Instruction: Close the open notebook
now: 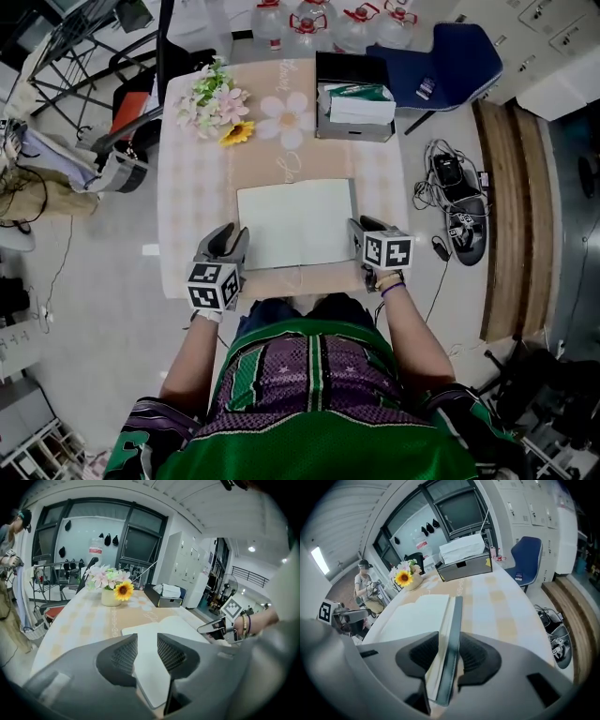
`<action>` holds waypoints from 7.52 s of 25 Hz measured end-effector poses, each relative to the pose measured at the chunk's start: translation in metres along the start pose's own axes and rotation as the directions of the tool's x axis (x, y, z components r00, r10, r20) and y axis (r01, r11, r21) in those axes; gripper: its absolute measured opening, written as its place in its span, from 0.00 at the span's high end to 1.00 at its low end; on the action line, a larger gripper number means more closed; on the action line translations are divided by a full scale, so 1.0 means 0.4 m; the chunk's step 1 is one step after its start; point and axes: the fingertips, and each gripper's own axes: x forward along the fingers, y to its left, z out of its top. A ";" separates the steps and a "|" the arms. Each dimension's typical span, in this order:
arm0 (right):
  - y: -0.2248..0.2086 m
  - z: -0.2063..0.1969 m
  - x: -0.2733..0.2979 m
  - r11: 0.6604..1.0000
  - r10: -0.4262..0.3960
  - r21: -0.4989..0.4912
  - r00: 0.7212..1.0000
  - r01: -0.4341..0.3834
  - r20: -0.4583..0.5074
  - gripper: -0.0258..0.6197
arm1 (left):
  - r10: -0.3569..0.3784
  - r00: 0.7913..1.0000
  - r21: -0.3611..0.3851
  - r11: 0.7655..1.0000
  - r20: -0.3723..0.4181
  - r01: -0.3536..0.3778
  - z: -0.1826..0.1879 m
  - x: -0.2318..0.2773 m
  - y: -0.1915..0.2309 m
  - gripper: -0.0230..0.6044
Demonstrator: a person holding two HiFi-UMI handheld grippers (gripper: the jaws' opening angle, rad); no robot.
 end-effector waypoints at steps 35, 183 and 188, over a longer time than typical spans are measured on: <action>-0.017 0.021 -0.030 0.995 -0.104 -0.001 0.994 0.104 0.036 0.96 | -0.002 1.000 -0.018 1.000 0.018 0.002 0.013 -0.014 0.004 0.76; 0.441 0.226 -1.101 0.939 0.160 -0.312 0.616 0.146 0.771 0.96 | 0.028 0.768 0.165 0.971 0.639 -0.172 0.465 -0.862 -0.407 0.92; 0.449 0.234 -1.105 0.940 0.162 -0.310 0.614 0.141 0.773 0.96 | 0.025 0.765 0.158 0.974 0.643 -0.165 0.467 -0.860 -0.407 0.93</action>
